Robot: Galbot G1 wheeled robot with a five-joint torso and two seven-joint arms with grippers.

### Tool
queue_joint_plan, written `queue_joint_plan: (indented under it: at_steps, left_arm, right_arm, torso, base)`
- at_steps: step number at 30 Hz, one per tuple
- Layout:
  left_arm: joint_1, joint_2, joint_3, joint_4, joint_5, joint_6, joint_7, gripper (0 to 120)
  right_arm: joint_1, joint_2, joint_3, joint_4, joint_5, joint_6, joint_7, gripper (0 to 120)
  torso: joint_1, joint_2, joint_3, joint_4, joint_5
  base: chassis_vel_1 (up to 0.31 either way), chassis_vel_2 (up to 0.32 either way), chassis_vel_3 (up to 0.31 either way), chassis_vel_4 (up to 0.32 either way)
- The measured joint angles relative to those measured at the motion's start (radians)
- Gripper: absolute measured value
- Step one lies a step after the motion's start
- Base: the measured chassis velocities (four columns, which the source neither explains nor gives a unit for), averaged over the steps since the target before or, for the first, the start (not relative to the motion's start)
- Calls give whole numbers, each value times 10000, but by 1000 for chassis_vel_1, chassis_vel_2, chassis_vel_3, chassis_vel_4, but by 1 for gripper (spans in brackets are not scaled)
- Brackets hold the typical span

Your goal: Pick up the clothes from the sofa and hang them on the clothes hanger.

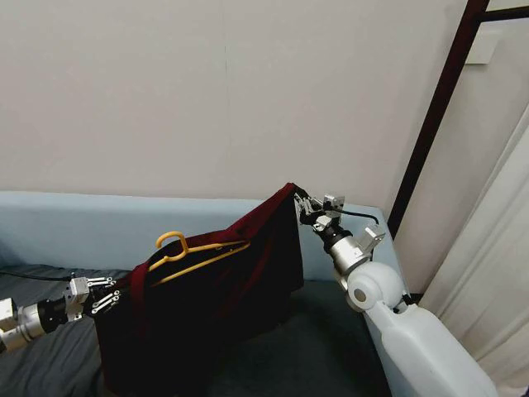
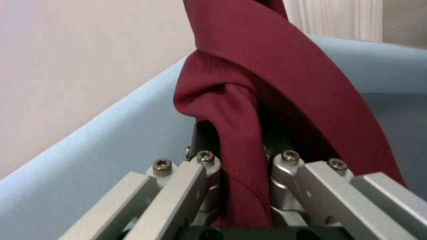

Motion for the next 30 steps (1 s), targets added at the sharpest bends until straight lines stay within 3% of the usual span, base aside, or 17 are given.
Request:
queue_joint_plan:
  at_steps: [7, 10, 12, 17, 22, 30]
  left_arm:
    - [-19, -94, 6, 70, 17, 0, -27, 7]
    - [-17, -121, -33, 77, -51, -3, -28, 7]
    - [-2, -125, -70, 74, -174, -5, -28, 7]
    - [19, -129, -74, -119, -360, -2, -25, 7]
    - [19, -114, -23, -181, -382, 28, -18, 7]
    - [41, -87, -15, -134, -323, 32, 22, 7]
  right_arm:
    - [-203, -65, 111, 549, 99, 252, -664, 0]
    - [-233, -95, 178, 839, -272, -211, -6, 0]
    - [-193, -169, 164, 891, -880, -1035, 1033, 0]
    - [-150, -217, 24, 662, -2094, -1551, 1805, 0]
    - [-153, -198, -25, 349, -3342, -1589, 1984, 0]
    - [-103, -274, 133, 452, -3131, -1208, 1835, 0]
  torso:
    - [0, 0, 0, 2, -1]
    - [0, 0, 0, 1, -1]
    - [0, 0, 0, 1, 0]
    - [0, 0, 1, 1, 1]
    - [0, 0, 1, 2, 0]
    - [0, 0, 2, -1, 1]
  base:
    - [0, 0, 0, 0]
    - [0, 0, 0, 0]
    - [0, 0, 0, 0]
    - [0, 0, 0, 0]
    - [0, 0, 0, 0]
    - [0, 0, 0, 0]
